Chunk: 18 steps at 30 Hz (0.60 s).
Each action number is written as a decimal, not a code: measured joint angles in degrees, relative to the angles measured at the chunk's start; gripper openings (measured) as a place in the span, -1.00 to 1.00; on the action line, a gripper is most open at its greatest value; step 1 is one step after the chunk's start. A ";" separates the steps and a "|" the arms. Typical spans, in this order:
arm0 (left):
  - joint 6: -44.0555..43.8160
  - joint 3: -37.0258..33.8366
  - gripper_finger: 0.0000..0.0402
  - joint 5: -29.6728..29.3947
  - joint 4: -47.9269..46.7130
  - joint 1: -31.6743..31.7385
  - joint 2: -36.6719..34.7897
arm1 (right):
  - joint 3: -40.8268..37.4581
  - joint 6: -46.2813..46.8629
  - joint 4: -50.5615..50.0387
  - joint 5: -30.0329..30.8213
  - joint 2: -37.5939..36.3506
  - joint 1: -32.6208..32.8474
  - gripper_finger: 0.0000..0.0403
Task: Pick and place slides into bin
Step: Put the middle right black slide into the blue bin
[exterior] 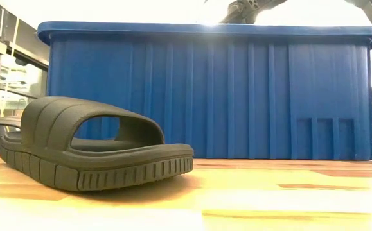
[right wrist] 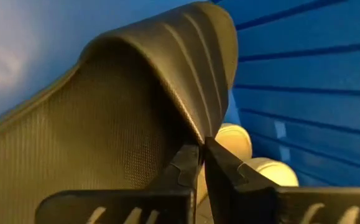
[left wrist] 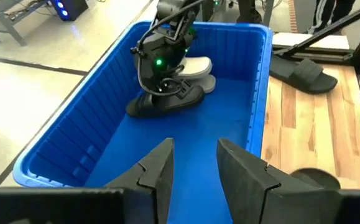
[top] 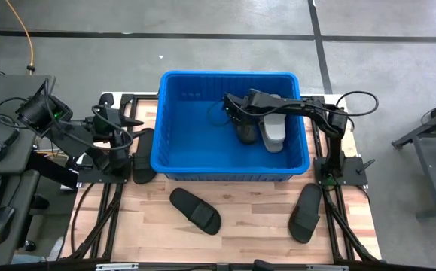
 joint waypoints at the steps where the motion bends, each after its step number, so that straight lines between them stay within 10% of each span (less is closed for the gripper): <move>1: -0.02 0.00 -0.45 0.39 -0.16 0.00 0.00 | 0.00 1.00 -0.10 -0.11 0.00 -0.07 -1.00; 18: 0.04 0.00 -0.45 2.95 -0.16 -0.02 -0.02 | -0.02 7.09 -3.41 -1.46 1.91 -2.24 -1.00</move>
